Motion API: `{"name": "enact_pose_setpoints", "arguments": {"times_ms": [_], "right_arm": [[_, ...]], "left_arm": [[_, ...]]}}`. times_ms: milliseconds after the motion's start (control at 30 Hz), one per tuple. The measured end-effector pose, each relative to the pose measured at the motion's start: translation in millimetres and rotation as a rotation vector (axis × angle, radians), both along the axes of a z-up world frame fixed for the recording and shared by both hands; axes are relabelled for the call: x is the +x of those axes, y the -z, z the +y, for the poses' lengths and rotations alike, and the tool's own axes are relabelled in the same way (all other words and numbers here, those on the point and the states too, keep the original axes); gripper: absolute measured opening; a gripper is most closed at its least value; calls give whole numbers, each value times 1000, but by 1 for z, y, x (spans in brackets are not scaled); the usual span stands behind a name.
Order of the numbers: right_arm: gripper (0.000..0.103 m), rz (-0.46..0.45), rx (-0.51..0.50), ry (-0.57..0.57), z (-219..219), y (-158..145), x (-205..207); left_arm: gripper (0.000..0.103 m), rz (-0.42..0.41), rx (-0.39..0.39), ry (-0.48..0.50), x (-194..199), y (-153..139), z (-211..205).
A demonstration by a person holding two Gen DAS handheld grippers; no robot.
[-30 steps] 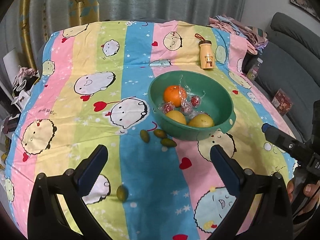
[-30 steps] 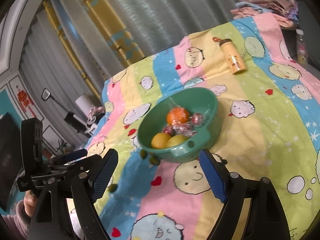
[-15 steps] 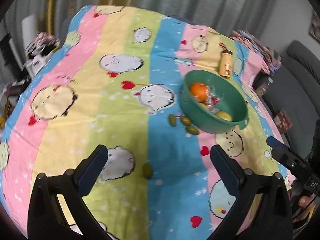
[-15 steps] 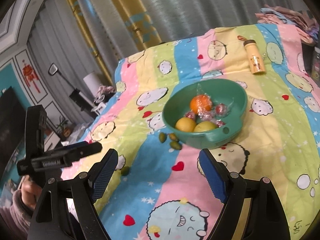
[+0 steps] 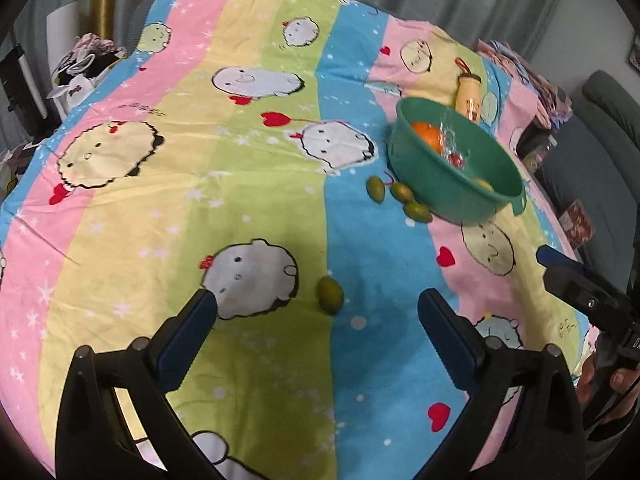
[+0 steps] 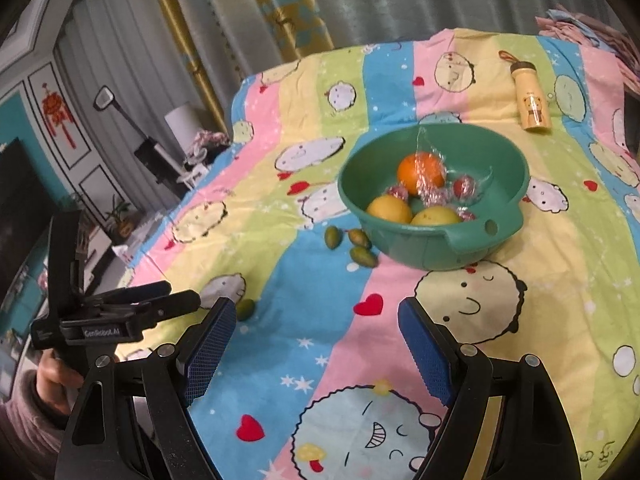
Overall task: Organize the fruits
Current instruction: 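Move the left gripper to a small green olive and close on it, then move the right gripper to another green olive and close on it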
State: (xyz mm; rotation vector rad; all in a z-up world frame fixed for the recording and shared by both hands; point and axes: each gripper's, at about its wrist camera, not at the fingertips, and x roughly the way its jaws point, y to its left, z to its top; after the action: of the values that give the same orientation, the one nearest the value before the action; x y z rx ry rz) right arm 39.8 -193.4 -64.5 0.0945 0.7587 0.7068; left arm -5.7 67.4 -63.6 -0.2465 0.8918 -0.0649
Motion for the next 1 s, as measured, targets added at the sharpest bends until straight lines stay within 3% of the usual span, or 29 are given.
{"name": "enact_pose_setpoints", "arguments": {"times_ms": [100,200,333,467,633,767,1000], "right_arm": [[83,22,-8,-4,3,9,4],[83,31,-12,-9,6,13,7],[83,42,-10,-10,6,18,10],[83,55,-4,-9,7,24,15],[83,64,-4,-10,10,29,21],[83,61,-10,-8,15,32,31],[81,74,-33,2,29,44,53]], "left_arm": [[89,14,6,5,5,10,-6],[86,25,19,7,11,19,-12],[67,38,36,12,20,30,-18],[60,53,49,9,27,39,-21],[33,38,85,23,29,41,-26],[19,21,98,40,29,44,-27],[18,16,33,61,25,42,-19]]}}
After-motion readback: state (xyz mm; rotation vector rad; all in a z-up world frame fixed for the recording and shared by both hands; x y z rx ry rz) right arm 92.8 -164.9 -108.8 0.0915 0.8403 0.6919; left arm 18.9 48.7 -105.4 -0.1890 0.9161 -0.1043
